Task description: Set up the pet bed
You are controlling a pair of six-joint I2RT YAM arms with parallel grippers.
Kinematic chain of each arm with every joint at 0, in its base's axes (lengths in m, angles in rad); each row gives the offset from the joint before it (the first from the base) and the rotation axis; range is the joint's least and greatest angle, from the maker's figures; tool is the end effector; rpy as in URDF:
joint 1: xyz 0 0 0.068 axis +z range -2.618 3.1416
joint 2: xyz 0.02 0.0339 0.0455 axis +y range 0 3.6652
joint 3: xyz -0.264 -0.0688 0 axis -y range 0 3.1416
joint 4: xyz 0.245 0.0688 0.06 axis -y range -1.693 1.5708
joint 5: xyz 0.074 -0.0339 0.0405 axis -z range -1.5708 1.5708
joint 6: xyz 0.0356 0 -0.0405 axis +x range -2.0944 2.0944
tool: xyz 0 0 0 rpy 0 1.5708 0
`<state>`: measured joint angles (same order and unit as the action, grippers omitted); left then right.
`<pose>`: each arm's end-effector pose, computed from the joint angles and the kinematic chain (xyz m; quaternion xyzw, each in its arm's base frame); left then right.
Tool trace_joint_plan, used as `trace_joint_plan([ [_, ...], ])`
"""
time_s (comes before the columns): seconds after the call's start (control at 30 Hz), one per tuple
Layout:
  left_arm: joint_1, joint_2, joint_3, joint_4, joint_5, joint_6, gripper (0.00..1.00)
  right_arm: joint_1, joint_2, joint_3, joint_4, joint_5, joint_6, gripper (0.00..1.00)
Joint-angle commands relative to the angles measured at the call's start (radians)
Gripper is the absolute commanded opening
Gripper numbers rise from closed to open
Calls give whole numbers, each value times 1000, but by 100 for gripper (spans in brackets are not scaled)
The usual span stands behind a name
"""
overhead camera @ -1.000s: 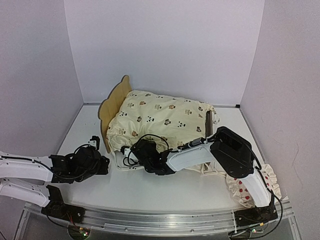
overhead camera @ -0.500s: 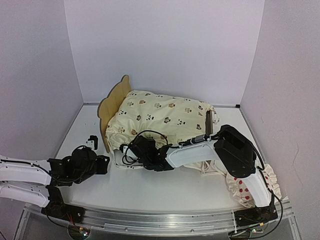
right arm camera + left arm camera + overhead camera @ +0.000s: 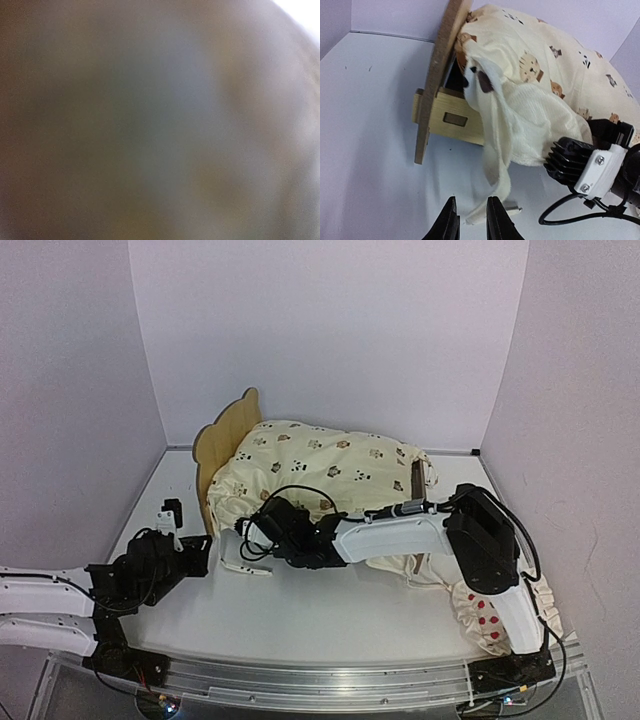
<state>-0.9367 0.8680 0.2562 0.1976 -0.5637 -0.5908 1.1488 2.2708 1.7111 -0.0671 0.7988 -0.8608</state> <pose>0.1218 -0.1335 0.1815 -0.0113 0.8185 -0.1949 0.5403 0.2320 0.4544 0.1782 -0.5978 0.5893 -0.2827 0.4642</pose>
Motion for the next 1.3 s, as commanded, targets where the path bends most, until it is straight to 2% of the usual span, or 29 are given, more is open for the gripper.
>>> trace_joint_plan([
  [0.0,96,-53,-40,90,31,36,19,21,-205,117,119,77,-16,11],
  [0.1,207,-36,-65,151,186,35,18,22,-212,139,78,69,7,10],
  [0.17,235,4,-77,209,235,37,17,22,-210,155,67,66,13,10],
  [0.37,237,182,-75,388,296,71,17,22,-188,244,-16,62,25,9],
  [0.67,237,404,15,531,333,122,17,22,-138,354,-107,61,52,9],
  [0.9,238,469,34,655,415,169,23,22,-121,394,-140,65,63,8],
  [1.27,237,581,114,674,478,195,29,22,-109,422,-173,62,78,8],
])
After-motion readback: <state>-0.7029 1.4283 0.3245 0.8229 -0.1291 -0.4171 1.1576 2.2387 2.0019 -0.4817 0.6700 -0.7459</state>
